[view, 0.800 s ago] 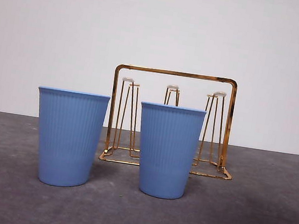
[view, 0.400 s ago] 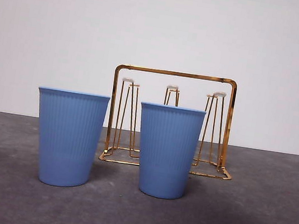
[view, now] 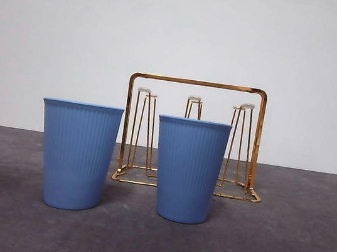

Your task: Pick up cup 1,put cup 1 in the cup rack,pick up cup 2,put cup 2 in the cup rack

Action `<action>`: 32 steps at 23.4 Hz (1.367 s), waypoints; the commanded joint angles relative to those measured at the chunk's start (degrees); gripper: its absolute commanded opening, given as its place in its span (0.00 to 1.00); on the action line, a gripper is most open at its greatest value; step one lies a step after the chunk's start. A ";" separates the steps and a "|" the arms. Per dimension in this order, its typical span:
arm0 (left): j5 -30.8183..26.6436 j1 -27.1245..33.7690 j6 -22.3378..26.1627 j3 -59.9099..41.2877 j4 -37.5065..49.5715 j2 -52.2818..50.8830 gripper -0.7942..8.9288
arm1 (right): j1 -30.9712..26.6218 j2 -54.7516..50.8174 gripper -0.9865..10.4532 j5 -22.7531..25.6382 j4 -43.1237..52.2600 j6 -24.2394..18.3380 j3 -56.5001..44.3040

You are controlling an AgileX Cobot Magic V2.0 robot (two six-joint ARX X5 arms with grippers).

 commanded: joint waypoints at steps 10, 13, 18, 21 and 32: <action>4.15 -1.70 8.41 8.94 -9.62 8.85 0.08 | 0.11 12.55 0.08 -4.39 -17.31 -12.37 11.80; 4.15 -1.99 8.41 8.94 -9.64 9.29 0.08 | 0.11 13.35 0.08 -4.46 -17.00 -12.39 11.82; 4.76 -2.10 7.21 9.05 -9.31 10.36 0.31 | 0.11 13.40 0.14 -4.85 -16.37 -12.28 11.82; 8.15 -2.10 4.87 9.11 -7.54 11.34 0.76 | 0.13 13.73 0.41 -8.26 -15.76 -11.26 11.82; 18.10 -4.72 2.75 9.14 -3.37 14.27 0.76 | 7.82 22.58 0.50 -11.56 -11.74 -6.69 11.85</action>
